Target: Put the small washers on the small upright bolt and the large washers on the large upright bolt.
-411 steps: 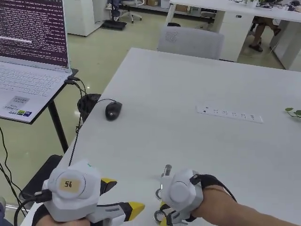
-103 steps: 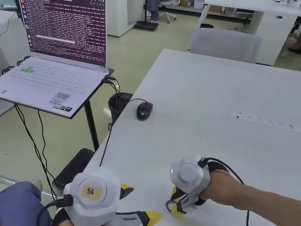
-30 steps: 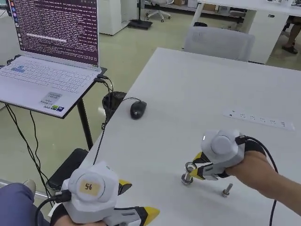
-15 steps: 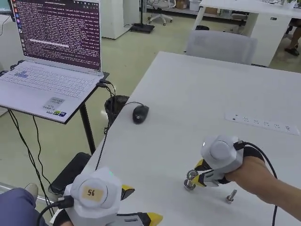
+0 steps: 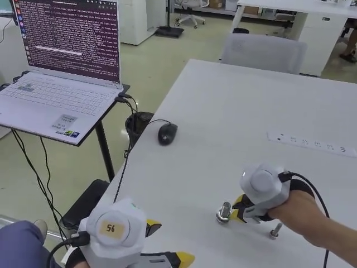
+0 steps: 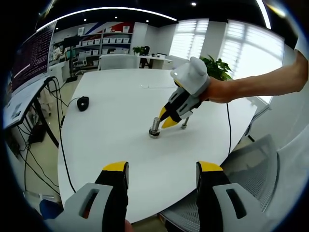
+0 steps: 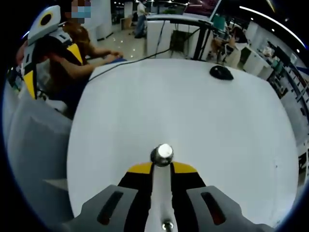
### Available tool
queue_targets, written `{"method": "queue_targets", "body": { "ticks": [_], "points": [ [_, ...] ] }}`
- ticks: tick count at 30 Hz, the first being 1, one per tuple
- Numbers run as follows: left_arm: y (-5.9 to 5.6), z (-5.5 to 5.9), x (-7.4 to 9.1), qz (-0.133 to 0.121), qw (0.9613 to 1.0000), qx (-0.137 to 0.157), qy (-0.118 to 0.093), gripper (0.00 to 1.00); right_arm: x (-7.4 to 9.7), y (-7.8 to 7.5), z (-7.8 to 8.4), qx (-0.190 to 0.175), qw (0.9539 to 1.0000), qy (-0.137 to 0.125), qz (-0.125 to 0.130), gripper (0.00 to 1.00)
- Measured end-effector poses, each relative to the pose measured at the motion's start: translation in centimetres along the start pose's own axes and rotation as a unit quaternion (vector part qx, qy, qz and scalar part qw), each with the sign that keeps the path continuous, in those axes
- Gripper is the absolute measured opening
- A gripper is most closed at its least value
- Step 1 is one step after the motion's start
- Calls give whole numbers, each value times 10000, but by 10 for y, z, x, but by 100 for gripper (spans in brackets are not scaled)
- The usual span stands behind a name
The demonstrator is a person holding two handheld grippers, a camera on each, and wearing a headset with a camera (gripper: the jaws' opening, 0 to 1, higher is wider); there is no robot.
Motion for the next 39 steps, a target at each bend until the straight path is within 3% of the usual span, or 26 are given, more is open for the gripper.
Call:
{"method": "queue_targets", "body": {
  "ticks": [14,16,18,21,24,29,36,38,39],
  "points": [
    [2,4,-1,-21,10000,73,-51,56,-22,6,12,-600,9982,-56,-13,19],
    [2,7,-2,-4,10000,82,-43,55,-21,10,13,-671,9976,-183,24,19],
    [1,9,-4,22,10000,93,-28,55,-18,17,17,-1005,9946,-235,81,19],
    [0,13,-10,74,9999,112,27,54,-14,30,25,-1055,9937,-327,168,19],
    [-4,15,-15,143,9998,69,86,53,-7,48,32,-1264,9900,-582,210,20],
    [-11,15,-23,286,9995,17,122,53,1,80,59,-1334,9889,-636,161,21],
    [-17,13,-32,457,9988,-121,158,53,24,97,108,-1994,9770,-674,345,26],
    [-17,12,-33,488,9985,-164,184,53,35,100,124,-2347,9681,-798,360,26],
    [-16,11,-34,504,9984,-191,184,53,42,100,134,-2477,9637,-873,490,28]
  ]
}}
Point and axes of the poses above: the centre of the closed fingertips' face, and the gripper's own axes: x roughly backward along the fingers, y roughly to its left, z roughly out of its underside, the point moved 8 cm from there along x, roughly backward along the fingers, and after that the axes turned 7 degrees about -x, right-handed, at the moved point
